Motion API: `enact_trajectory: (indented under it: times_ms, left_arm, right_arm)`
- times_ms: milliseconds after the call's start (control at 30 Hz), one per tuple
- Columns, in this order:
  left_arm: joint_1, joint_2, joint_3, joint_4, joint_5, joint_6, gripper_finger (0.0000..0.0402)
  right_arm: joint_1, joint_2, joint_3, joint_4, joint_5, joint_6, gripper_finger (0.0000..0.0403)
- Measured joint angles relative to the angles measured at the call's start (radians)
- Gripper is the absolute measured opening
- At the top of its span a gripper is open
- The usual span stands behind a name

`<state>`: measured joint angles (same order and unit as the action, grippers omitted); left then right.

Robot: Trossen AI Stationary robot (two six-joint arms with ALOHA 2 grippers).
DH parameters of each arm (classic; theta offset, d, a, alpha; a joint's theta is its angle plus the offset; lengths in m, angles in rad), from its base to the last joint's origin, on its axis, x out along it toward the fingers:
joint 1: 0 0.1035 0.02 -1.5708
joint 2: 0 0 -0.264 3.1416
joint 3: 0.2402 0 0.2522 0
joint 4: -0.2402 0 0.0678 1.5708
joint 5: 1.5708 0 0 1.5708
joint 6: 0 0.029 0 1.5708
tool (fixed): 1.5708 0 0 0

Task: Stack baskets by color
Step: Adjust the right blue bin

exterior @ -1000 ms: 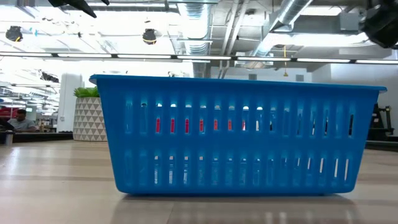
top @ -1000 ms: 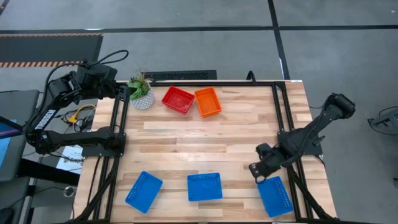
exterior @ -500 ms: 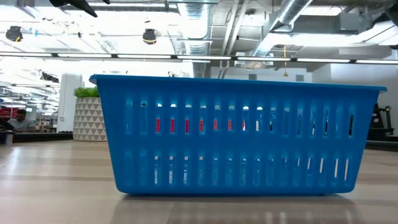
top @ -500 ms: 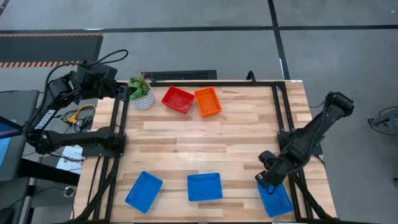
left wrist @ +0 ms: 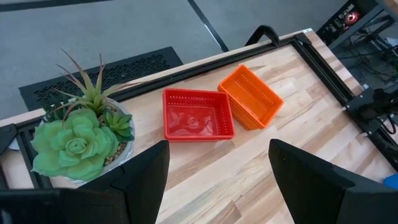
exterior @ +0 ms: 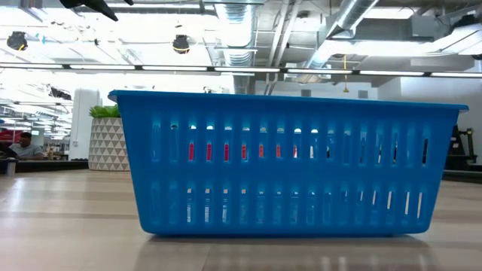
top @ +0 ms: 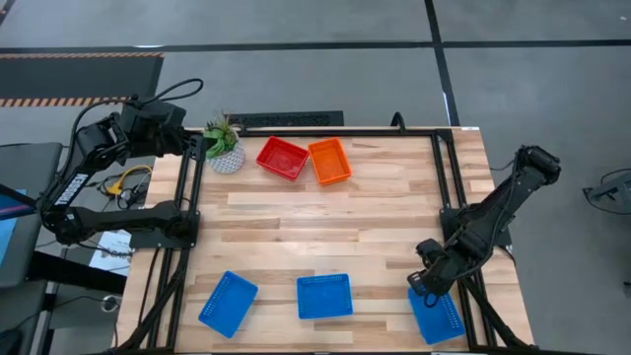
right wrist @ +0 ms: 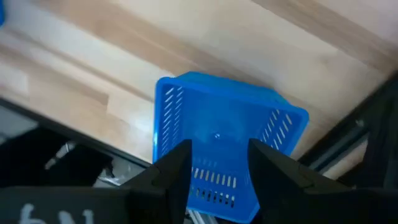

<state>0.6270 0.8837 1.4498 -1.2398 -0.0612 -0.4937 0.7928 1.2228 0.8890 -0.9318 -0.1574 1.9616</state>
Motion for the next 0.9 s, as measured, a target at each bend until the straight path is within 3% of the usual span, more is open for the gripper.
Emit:
enact_trajectory:
  times_ms: [300,567,900]
  left_arm:
    - [0.000,0.000,0.000,-0.002,-0.003,0.003,0.0263]
    - [0.000,0.000,0.000,-0.006,-0.003,0.015,0.0263]
    - [0.000,0.000,0.000,-0.005,-0.002,0.016,0.0263]
  right_arm:
    - [-0.001,0.023,0.000,-0.058,-0.010,0.221,0.0177]
    - [0.020,0.128,0.000,-0.056,-0.172,0.230,0.0177]
    - [0.059,0.268,0.000,-0.031,-0.290,0.210,0.0177]
